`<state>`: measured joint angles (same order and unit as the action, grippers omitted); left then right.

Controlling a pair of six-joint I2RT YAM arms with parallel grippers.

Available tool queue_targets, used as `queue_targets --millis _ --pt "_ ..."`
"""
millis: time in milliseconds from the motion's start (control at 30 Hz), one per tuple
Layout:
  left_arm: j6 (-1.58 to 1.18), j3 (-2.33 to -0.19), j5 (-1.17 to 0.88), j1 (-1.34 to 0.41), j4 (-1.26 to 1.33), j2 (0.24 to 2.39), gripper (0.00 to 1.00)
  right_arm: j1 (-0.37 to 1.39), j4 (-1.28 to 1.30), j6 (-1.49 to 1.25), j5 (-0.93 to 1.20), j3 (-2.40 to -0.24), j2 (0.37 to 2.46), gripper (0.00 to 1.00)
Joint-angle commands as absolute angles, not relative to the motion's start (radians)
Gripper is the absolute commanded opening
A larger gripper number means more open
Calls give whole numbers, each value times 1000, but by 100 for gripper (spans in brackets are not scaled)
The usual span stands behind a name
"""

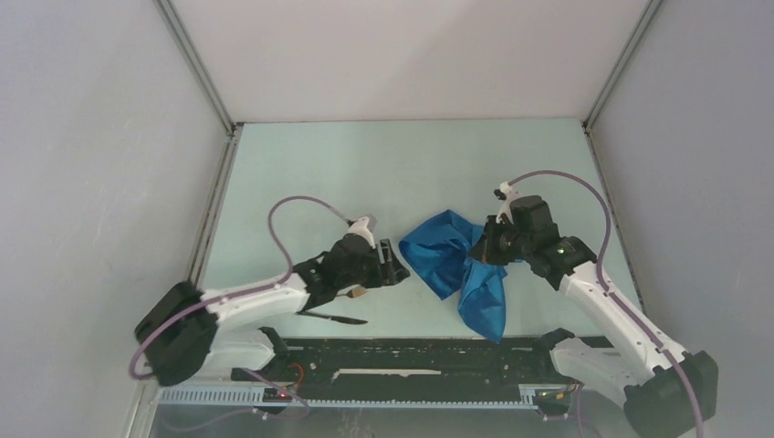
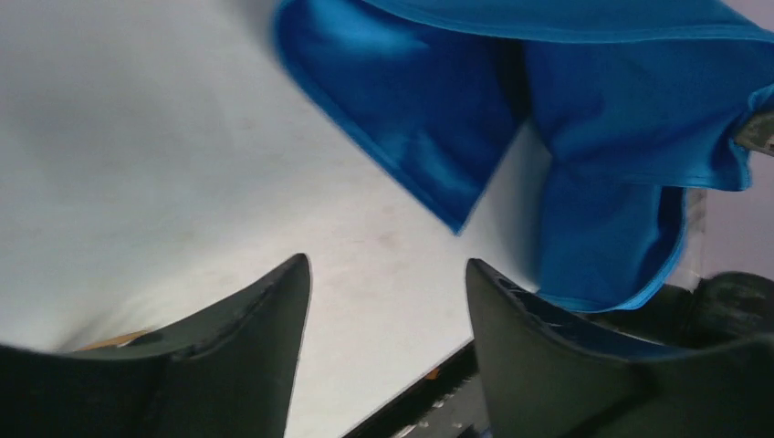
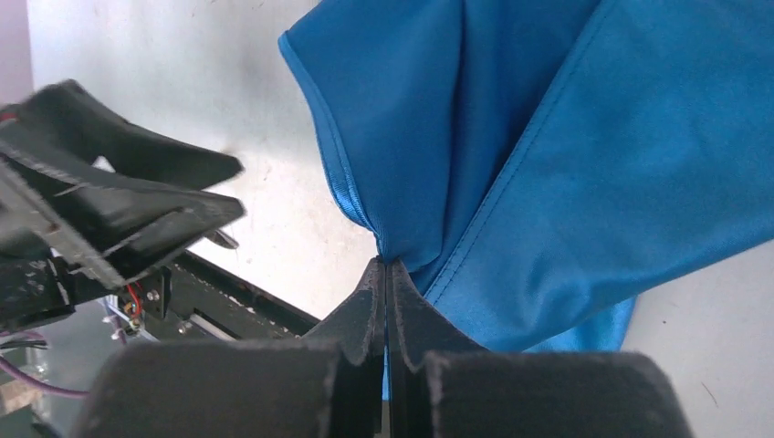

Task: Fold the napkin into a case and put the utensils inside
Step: Pick up the crumpled napkin from the center of the board.

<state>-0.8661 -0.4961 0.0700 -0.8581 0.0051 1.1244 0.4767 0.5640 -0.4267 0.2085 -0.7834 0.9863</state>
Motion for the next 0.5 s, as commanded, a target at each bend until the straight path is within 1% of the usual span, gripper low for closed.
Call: queue_targets --millis 0,33,100,133,233,333,400,467 --pt "-968 -607 -163 -896 260 1362 62 361 606 -390 393 -759 951 0" --pt "-1008 -627 -140 -916 259 1410 58 335 607 -391 399 -760 944 0" --pt "-1086 -664 -5 -985 205 1471 58 290 599 -397 405 -762 936 0" --pt "-1114 -699 71 -1018 150 1497 57 274 597 -400 403 -764 931 0" --pt "-1229 -852 209 -1084 -109 1595 50 261 596 -402 370 -767 933 0" --pt "-1398 -969 211 -1114 -283 1686 49 257 599 -392 365 -774 942 0" --pt "-1507 -1024 173 -1130 -353 1731 54 252 605 -379 353 -779 938 0" --pt "-1592 -1107 112 -1131 -432 1804 55 248 602 -376 357 -780 928 0"
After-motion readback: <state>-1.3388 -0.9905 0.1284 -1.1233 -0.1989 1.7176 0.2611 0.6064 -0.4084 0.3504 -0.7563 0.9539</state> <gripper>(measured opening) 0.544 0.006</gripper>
